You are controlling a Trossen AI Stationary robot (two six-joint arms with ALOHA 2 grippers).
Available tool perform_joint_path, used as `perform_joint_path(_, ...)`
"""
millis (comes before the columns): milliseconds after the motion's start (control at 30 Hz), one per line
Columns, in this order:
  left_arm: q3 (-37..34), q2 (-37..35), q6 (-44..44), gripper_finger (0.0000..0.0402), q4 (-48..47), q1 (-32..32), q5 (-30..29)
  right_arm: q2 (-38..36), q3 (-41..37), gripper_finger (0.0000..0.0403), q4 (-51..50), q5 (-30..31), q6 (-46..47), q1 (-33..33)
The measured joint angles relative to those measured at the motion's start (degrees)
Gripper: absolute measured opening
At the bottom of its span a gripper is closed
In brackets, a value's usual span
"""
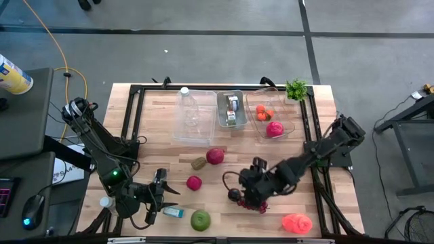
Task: Pick & Place Food Item
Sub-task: Put the grapes into the right transparent bin
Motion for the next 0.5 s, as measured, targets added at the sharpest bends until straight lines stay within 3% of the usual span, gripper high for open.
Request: perform_joint_path(500, 0.0, 0.0, 0.08, 0.0153, -0.04, 0.0, 0.02, 7.43, 0.04, 0.0252, -0.64, 0.45, 3.86, 5.93)
